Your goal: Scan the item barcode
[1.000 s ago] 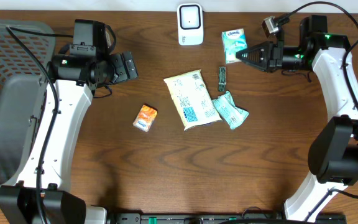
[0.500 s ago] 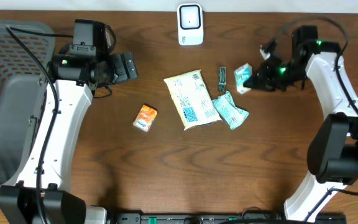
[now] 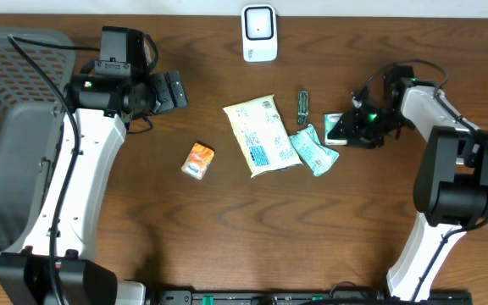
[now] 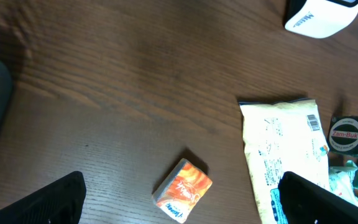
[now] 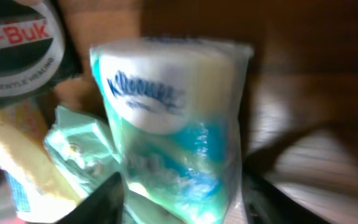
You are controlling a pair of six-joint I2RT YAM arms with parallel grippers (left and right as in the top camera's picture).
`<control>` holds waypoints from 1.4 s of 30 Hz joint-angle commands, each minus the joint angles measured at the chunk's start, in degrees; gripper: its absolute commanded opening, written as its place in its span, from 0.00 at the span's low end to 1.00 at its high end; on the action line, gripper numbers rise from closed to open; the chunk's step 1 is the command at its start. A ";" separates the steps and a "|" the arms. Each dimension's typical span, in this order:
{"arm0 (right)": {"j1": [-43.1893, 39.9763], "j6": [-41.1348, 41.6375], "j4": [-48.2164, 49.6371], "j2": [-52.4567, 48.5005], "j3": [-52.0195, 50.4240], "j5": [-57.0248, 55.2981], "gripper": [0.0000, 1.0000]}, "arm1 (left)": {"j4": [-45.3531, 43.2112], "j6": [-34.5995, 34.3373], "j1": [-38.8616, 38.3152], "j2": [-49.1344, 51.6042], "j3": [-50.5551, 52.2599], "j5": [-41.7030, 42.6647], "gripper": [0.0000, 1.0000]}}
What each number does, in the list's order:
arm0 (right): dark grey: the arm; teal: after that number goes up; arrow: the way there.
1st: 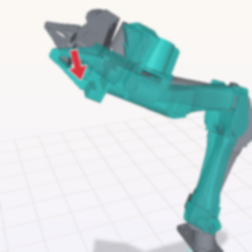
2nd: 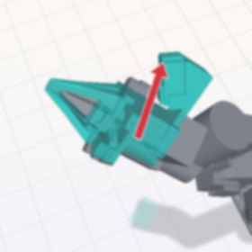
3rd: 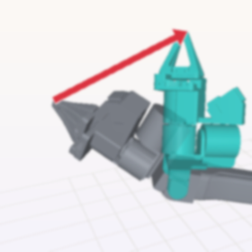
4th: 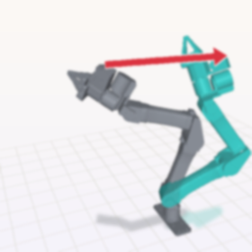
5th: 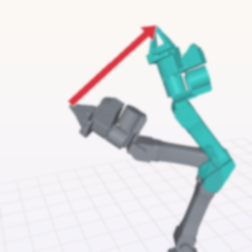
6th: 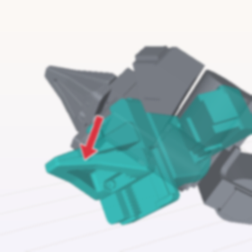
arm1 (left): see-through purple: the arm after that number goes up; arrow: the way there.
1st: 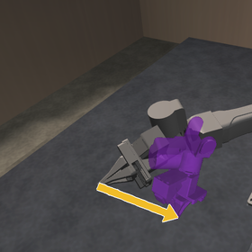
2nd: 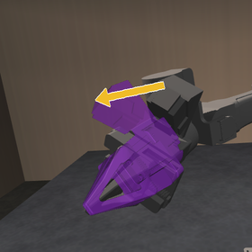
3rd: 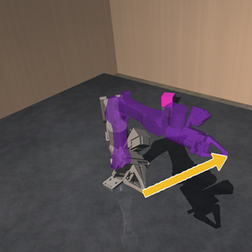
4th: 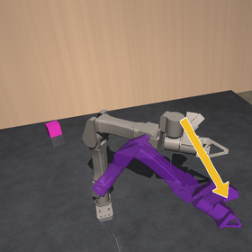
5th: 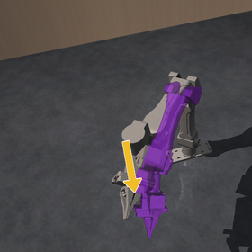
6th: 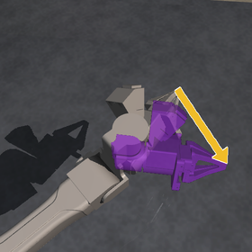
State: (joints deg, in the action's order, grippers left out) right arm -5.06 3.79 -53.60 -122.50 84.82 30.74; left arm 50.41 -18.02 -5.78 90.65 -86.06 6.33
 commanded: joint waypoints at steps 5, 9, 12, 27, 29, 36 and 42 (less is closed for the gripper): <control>-0.39 6.19 -4.59 -0.35 3.23 -8.11 0.53 | 0.13 0.15 0.04 0.37 -0.42 0.52 0.98; 0.44 8.46 -6.47 -0.35 3.19 -8.13 0.36 | 0.13 0.15 0.04 0.37 -0.42 0.52 0.98; 0.81 10.25 -5.86 -0.35 3.17 -8.20 0.33 | 0.13 0.15 0.04 0.37 -0.42 0.52 0.98; 4.61 17.42 6.49 -0.42 -3.52 -17.09 0.12 | 0.13 0.15 0.04 0.37 -0.42 0.52 0.98; 4.63 17.35 7.98 -0.42 -4.76 -17.42 0.01 | 0.13 0.15 0.04 0.37 -0.42 0.52 0.98; 3.87 14.34 7.69 -0.22 -4.87 -16.11 0.01 | 0.13 0.15 0.04 0.37 -0.42 0.52 0.98; 0.85 -0.11 7.54 1.18 -4.59 7.74 0.01 | 0.13 0.15 0.04 0.37 -0.42 0.52 0.98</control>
State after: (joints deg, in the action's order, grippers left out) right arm -2.90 14.17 -45.74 -119.90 81.62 26.06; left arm 50.43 -18.02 -5.78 90.65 -86.06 6.33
